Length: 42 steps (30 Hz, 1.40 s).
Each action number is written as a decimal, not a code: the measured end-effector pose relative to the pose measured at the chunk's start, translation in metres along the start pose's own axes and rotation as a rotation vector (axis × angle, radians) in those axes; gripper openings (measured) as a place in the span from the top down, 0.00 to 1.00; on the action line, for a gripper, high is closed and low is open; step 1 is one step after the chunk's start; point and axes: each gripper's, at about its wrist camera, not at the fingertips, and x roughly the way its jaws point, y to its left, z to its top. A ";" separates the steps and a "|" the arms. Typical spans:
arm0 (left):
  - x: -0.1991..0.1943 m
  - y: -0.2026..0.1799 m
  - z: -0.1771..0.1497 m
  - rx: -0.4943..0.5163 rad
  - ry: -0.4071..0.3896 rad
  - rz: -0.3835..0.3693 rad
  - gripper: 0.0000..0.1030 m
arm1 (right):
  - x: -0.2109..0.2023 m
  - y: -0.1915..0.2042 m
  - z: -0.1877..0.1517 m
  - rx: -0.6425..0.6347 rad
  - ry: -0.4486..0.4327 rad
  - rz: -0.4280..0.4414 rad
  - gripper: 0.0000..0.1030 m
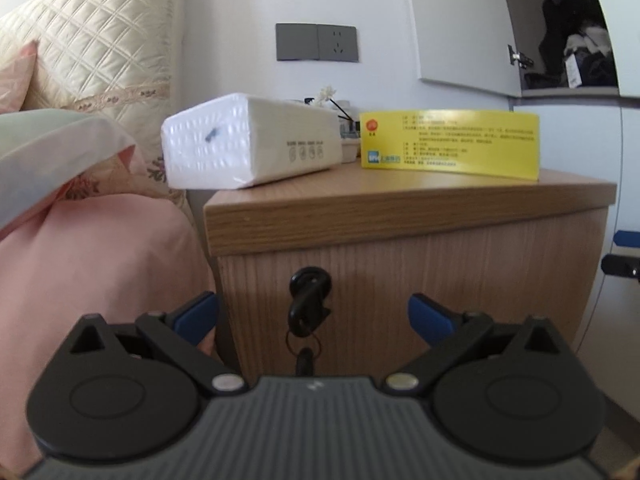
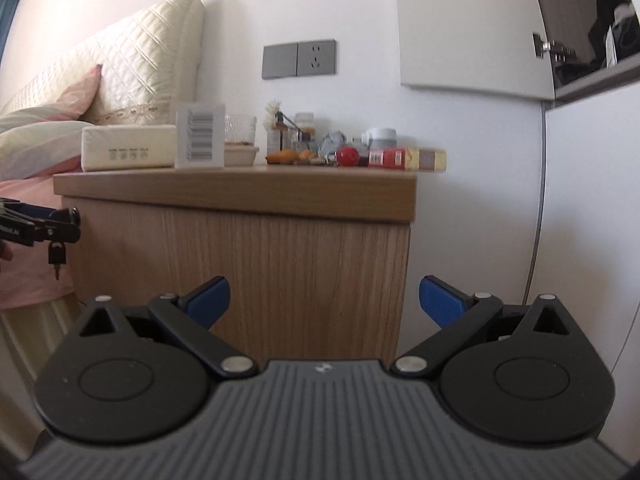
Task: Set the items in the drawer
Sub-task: 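Bring the left gripper to the black key in the drawer lock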
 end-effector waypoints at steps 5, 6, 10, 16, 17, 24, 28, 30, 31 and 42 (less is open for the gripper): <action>0.009 0.004 -0.005 0.004 0.003 0.005 0.01 | 0.014 0.001 -0.002 0.006 0.000 0.005 0.00; 0.010 0.006 -0.006 0.000 0.004 0.004 0.01 | 0.014 0.001 -0.002 0.010 -0.008 0.000 0.00; 0.013 0.009 -0.009 0.011 0.005 0.002 0.01 | 0.019 -0.007 0.000 0.053 -0.008 -0.017 0.00; 0.019 0.009 -0.007 0.015 0.002 -0.019 0.01 | 0.027 -0.019 0.000 0.084 0.009 -0.033 0.00; 0.020 0.009 -0.007 0.014 0.003 -0.022 0.01 | 0.028 -0.021 0.000 0.088 0.009 -0.036 0.00; 0.022 0.010 -0.003 0.012 -0.010 -0.024 0.01 | 0.031 -0.027 0.002 0.074 0.000 -0.023 0.00; 0.024 0.012 -0.001 0.001 0.003 -0.058 0.01 | 0.031 -0.027 0.004 0.066 -0.013 -0.016 0.00; 0.025 0.011 -0.002 0.014 0.009 -0.064 0.01 | 0.032 -0.026 0.004 0.049 -0.014 -0.011 0.00; 0.025 0.010 -0.002 0.022 0.010 -0.061 0.01 | 0.032 -0.026 0.004 0.046 -0.011 -0.006 0.00; 0.024 0.001 -0.003 0.032 -0.014 -0.020 0.00 | 0.035 -0.019 0.007 0.048 -0.018 0.038 0.00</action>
